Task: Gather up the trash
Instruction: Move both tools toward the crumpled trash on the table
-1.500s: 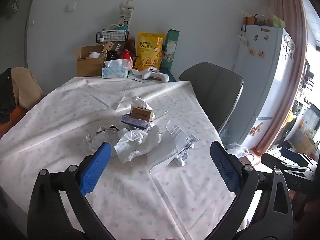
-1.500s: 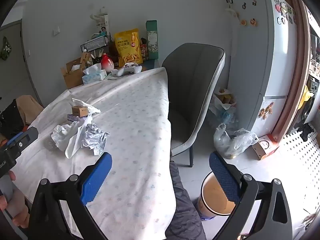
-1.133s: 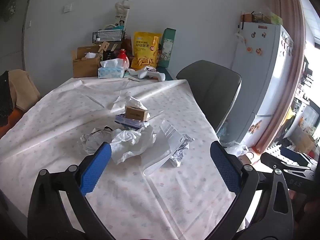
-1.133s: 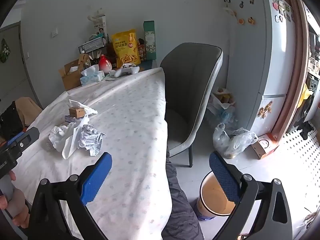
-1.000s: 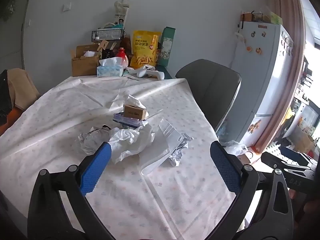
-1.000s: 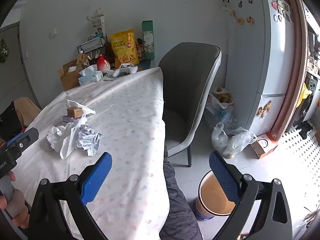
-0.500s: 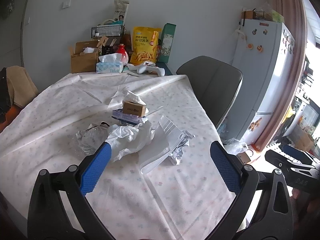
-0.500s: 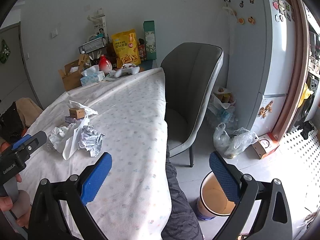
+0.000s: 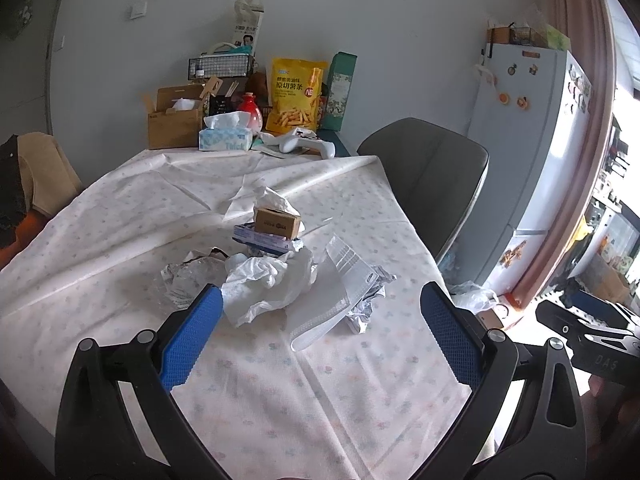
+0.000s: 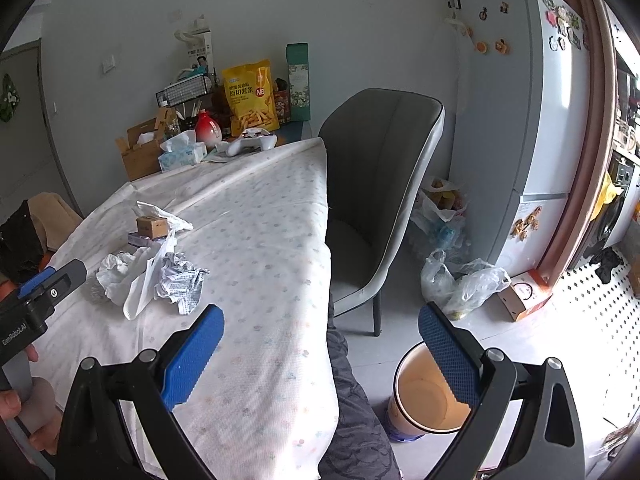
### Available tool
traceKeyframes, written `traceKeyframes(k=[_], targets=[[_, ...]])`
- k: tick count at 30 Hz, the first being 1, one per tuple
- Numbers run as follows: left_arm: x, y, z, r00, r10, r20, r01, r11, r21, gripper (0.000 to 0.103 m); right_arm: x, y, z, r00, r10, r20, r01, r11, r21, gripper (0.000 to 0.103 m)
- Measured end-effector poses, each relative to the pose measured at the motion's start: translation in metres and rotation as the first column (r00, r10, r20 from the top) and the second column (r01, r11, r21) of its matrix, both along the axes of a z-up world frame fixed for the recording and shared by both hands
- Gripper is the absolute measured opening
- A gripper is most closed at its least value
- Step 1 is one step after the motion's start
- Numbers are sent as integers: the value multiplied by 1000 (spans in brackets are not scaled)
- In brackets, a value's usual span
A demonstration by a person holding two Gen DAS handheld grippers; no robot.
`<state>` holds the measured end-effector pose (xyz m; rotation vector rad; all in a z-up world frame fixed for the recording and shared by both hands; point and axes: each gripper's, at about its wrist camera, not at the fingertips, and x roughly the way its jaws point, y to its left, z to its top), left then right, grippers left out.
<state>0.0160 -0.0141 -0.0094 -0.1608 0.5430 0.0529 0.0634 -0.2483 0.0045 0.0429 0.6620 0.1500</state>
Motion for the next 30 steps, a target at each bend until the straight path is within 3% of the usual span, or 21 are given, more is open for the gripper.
traceKeyframes(k=[14, 30], targets=[[-5, 3, 8, 1000, -6, 12, 5, 1000, 13, 98, 4, -4, -5, 1000, -16, -20, 16, 1000, -1, 95], [-4, -7, 10, 1000, -21, 21, 20, 1000, 17, 98, -2, -12, 9, 999, -21, 34, 21, 1000, 3, 95]])
